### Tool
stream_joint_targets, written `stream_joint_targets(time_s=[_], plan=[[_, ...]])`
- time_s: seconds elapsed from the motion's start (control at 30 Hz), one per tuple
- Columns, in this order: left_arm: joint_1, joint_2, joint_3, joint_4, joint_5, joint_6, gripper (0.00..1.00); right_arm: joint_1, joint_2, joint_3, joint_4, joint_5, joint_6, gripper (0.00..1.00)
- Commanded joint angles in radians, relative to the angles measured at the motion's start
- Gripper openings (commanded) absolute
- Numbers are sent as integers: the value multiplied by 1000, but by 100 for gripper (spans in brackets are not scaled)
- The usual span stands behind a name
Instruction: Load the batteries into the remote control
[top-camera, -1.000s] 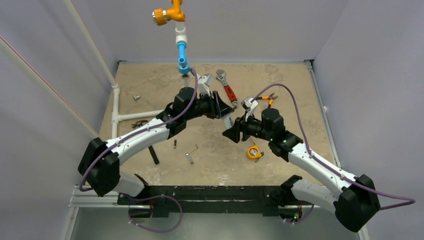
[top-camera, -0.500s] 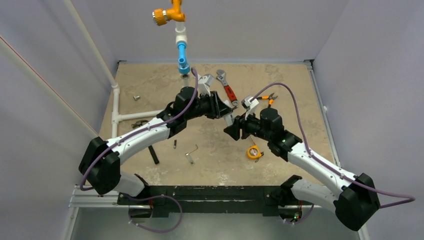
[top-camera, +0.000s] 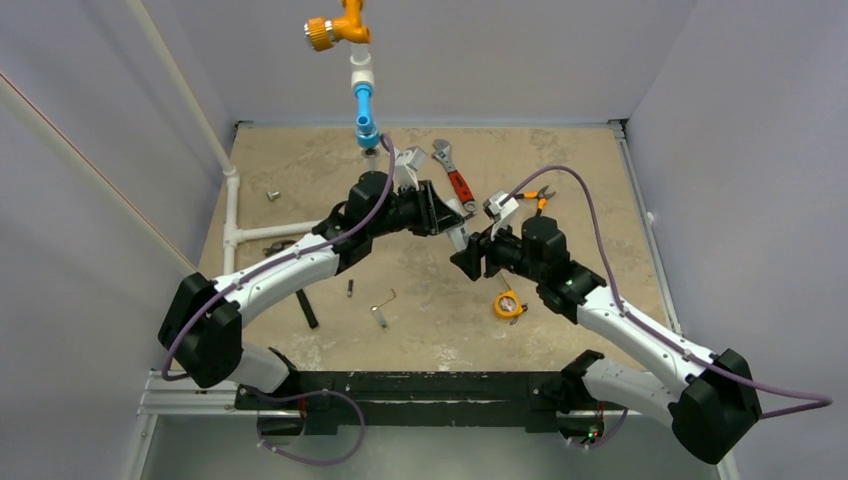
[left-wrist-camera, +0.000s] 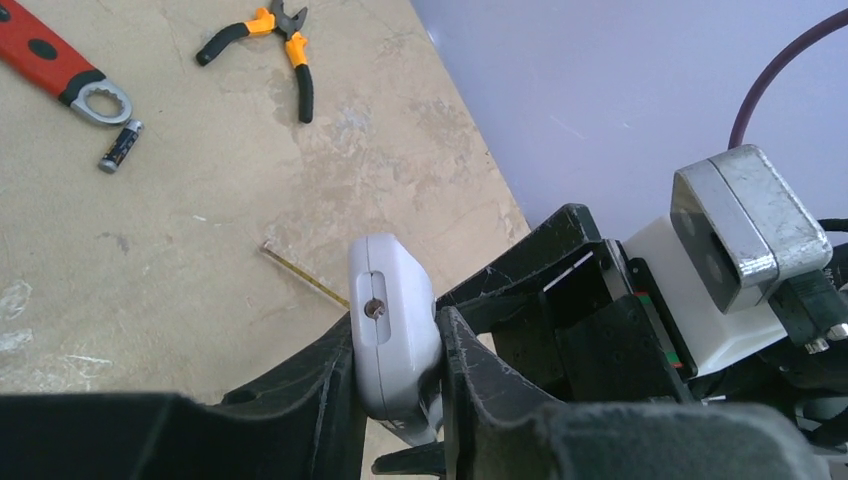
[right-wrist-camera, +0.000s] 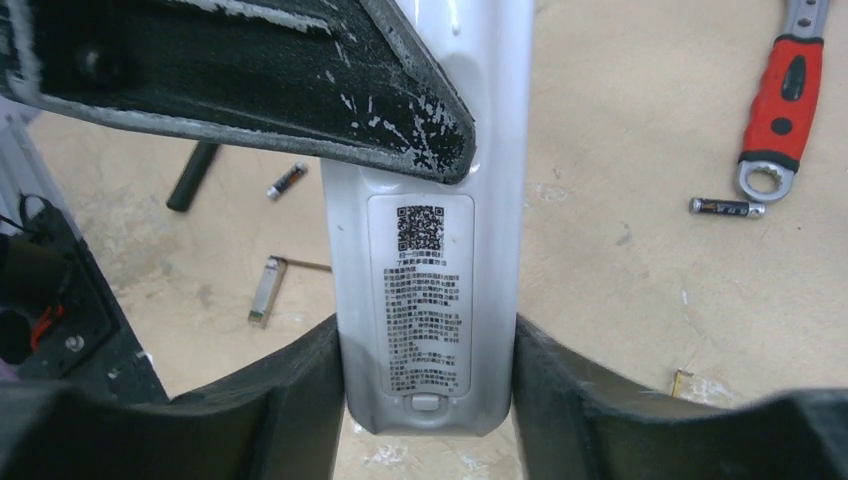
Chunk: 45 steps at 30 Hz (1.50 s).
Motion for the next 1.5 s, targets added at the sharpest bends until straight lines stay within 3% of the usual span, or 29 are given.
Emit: stream_joint_targets(time_s=[0.0,0.07,0.17,0.43,0.7,0.93,1.13,1.47], plan=[[45,-1,-6,116,83,-71,0,5,-61,32,98,-2,-58,67],[59,-8,-20,130,102,-77,0,5,-76,28,109,-6,-65,77],[60,-50,-44,104,78,-50,0,5,-114,-7,160,-24,-68,83],[58,-264,-215,152,56,40,0,5,-227,-194,479,-74,-72,86],[59,-375,-309,153,59,34,0,5,-228,-182,462,-19,-96,87],[106,-372,-362,251,163,-111,0,5,-227,-158,394,19,-223,96],[154,-390,-404,278,231,-173,0,6,-227,-172,386,-195,-357,91],[228,-433,-552,410,376,-233,0,32,-335,-145,174,-521,-686,85]])
